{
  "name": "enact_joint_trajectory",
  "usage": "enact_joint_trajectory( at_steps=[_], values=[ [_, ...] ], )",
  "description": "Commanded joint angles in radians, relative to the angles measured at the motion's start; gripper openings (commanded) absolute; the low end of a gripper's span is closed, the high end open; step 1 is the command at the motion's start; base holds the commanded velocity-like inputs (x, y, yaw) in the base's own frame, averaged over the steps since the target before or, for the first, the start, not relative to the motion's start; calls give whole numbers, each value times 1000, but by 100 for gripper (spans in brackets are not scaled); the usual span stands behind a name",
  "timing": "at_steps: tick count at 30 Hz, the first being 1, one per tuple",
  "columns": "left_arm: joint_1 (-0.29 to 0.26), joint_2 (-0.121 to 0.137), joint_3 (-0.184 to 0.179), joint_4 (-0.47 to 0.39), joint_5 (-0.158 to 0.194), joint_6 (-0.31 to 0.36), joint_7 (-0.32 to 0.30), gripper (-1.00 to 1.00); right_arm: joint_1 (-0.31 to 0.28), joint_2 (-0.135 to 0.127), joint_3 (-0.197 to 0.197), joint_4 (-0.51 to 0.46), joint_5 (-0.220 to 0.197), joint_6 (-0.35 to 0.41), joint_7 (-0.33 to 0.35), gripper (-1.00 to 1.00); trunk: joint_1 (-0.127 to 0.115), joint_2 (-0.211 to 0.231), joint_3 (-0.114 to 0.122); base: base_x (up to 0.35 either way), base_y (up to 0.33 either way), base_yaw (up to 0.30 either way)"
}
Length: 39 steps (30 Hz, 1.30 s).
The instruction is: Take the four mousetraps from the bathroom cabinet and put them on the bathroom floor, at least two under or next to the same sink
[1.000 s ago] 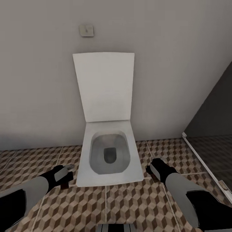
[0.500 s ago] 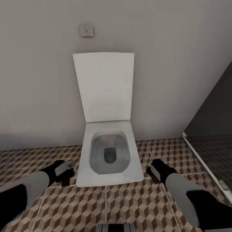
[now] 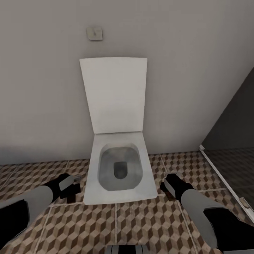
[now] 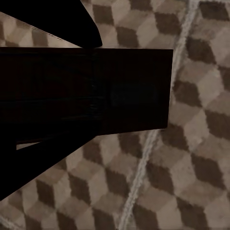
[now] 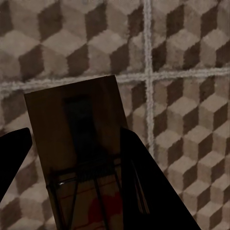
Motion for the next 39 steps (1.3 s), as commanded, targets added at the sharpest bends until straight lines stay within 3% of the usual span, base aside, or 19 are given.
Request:
enact_joint_trajectory(
  at_steps=[1,7,39],
  values=[
    [-1,6,-4,-4,10,0,8,-100,0,0,8,-2,0,7,-2,-100,0,0,-1,0,0,0],
    [-1,15,-3,-4,11,0,11,-100,0,1,8,-3,2,7,-1,-100,0,0,-1,0,0,0],
    [-1,10,-3,-6,12,3,13,-100,0,1,9,-5,2,7,6,-100,0,0,-1,0,0,0]
  ],
)
